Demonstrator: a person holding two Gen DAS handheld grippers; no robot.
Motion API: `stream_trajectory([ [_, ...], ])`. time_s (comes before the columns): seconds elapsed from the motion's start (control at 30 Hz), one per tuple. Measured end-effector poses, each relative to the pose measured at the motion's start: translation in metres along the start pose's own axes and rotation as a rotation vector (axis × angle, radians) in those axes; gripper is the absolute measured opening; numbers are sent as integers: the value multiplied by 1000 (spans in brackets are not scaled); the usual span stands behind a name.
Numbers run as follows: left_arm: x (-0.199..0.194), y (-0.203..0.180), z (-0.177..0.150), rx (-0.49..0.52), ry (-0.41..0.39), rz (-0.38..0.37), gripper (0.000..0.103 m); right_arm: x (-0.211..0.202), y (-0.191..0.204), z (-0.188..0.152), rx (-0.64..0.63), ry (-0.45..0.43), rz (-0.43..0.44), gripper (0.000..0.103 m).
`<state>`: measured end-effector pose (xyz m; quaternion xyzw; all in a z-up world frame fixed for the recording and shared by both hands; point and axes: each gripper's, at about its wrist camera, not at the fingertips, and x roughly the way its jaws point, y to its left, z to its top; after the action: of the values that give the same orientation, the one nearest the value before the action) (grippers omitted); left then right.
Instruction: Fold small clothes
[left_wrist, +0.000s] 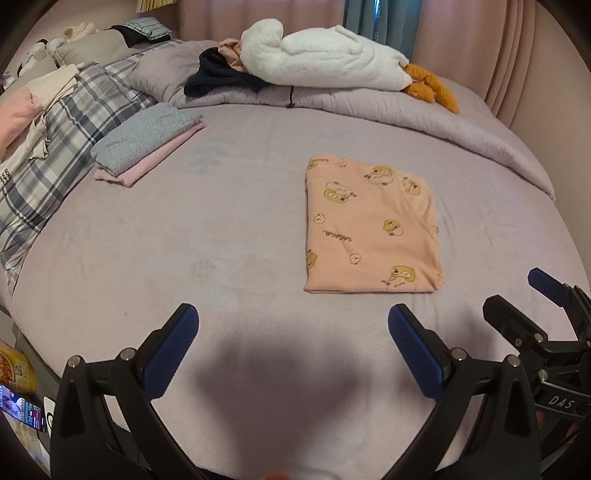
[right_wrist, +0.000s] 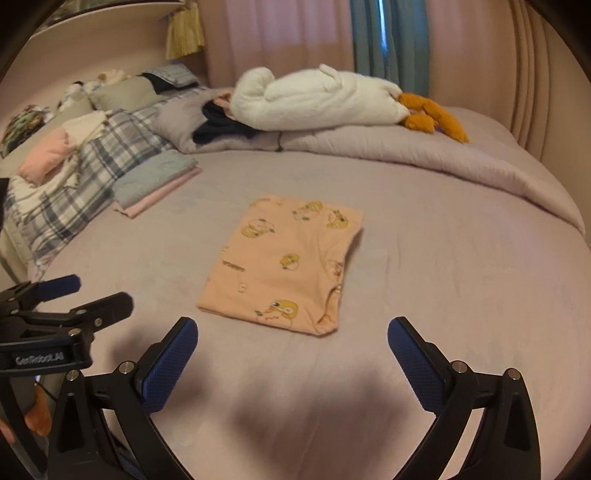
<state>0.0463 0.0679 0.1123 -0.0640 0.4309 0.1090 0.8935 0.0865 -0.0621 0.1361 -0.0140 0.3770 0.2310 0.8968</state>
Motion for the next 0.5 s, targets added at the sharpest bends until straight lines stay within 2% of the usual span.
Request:
stream_trajectory([
  [0.5,6,0,1,10,13,2,103,3,-2,3,9,16,2,102],
])
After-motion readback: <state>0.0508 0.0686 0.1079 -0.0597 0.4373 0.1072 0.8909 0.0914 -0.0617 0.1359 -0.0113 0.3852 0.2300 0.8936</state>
